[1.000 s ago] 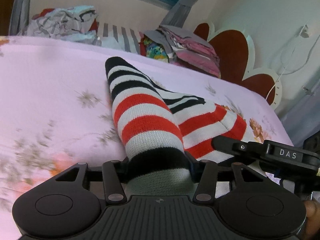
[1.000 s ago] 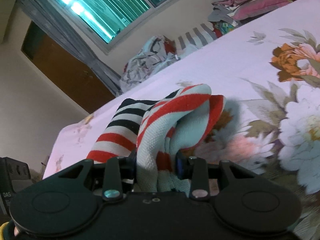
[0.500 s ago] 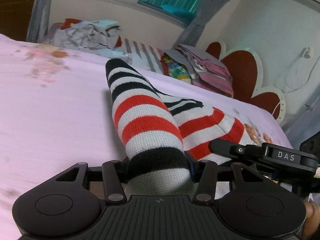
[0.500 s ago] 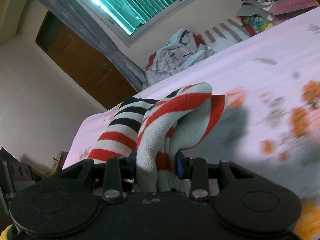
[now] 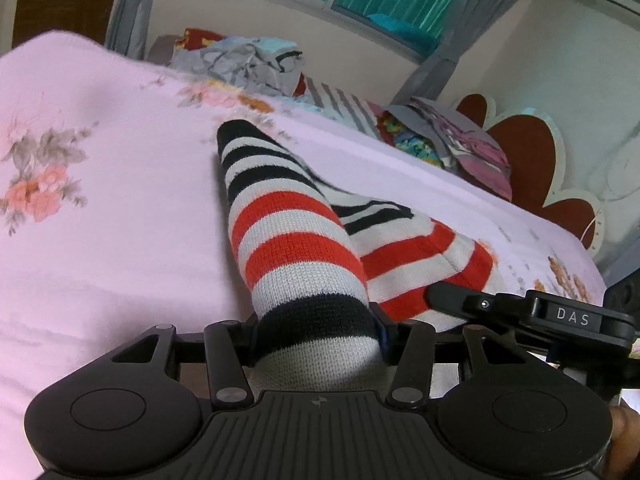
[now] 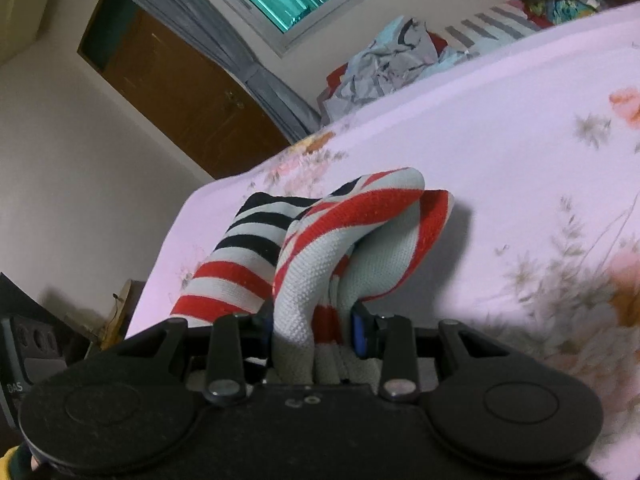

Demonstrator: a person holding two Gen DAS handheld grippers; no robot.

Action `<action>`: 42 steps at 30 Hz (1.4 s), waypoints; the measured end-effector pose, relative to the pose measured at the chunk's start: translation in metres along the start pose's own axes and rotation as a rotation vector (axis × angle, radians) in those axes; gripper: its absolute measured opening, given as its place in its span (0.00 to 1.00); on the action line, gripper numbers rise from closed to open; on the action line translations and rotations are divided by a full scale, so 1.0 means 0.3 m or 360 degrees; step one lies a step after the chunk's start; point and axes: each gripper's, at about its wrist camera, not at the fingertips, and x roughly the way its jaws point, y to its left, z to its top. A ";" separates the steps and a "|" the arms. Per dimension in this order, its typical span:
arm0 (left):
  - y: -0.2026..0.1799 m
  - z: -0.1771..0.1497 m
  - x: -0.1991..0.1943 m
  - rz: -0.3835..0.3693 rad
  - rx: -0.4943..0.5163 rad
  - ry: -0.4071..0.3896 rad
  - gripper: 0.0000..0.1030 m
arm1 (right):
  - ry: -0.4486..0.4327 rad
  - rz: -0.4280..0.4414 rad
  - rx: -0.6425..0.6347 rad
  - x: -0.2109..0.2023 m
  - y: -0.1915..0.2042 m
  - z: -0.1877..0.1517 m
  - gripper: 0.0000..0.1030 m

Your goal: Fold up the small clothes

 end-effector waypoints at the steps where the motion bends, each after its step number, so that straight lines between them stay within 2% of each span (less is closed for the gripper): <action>1: 0.016 -0.009 0.009 0.0004 0.0004 0.0007 0.49 | -0.0003 -0.0021 0.0011 0.006 -0.011 -0.006 0.34; 7: 0.072 -0.055 0.047 -0.0011 -0.0002 0.0015 0.64 | 0.0058 -0.0106 0.0069 0.019 -0.071 -0.036 0.39; 9: 0.086 -0.055 0.036 -0.0004 -0.0022 0.0023 0.65 | 0.0069 -0.0106 0.0090 0.011 -0.062 -0.037 0.41; 13: 0.061 -0.042 -0.024 0.0005 -0.0045 -0.0027 0.65 | 0.0031 -0.0098 0.0160 -0.003 -0.058 -0.008 0.62; 14: 0.059 -0.034 -0.035 -0.0005 -0.0063 -0.0043 0.65 | 0.0024 -0.0091 0.0187 -0.001 -0.065 0.003 0.63; 18: 0.075 0.004 -0.029 0.0024 -0.0102 -0.0076 0.65 | 0.0027 -0.0128 0.0252 0.044 -0.092 0.030 0.62; 21: 0.078 0.018 0.011 0.0067 -0.0086 -0.0065 0.65 | -0.0009 -0.0167 0.0311 0.066 -0.114 0.041 0.54; 23: 0.079 0.020 0.043 0.0088 -0.0086 -0.0052 0.65 | -0.0021 -0.0219 0.0268 0.077 -0.104 0.041 0.44; 27: 0.077 0.017 0.095 0.0119 -0.0098 -0.0032 0.67 | -0.0073 -0.0334 0.0090 0.079 -0.061 0.037 0.37; 30: 0.079 0.005 0.113 0.0123 -0.0099 -0.0021 0.71 | -0.0111 -0.0373 0.0196 0.088 -0.130 0.040 0.36; 32: 0.076 0.007 0.104 0.0125 -0.0094 -0.0023 0.71 | -0.0111 -0.0328 0.0340 0.082 -0.180 0.044 0.34; 36: 0.051 0.004 0.059 0.0146 -0.0057 -0.0049 0.71 | -0.0088 -0.0414 0.0104 0.058 -0.083 0.046 0.36; 38: 0.039 -0.005 0.030 0.0146 -0.0038 -0.0052 0.71 | -0.0107 -0.0391 0.0089 0.025 -0.055 0.046 0.37; 42: 0.013 -0.039 -0.035 0.0164 0.0014 -0.0062 0.71 | -0.0126 -0.0358 -0.0075 -0.064 0.032 0.016 0.38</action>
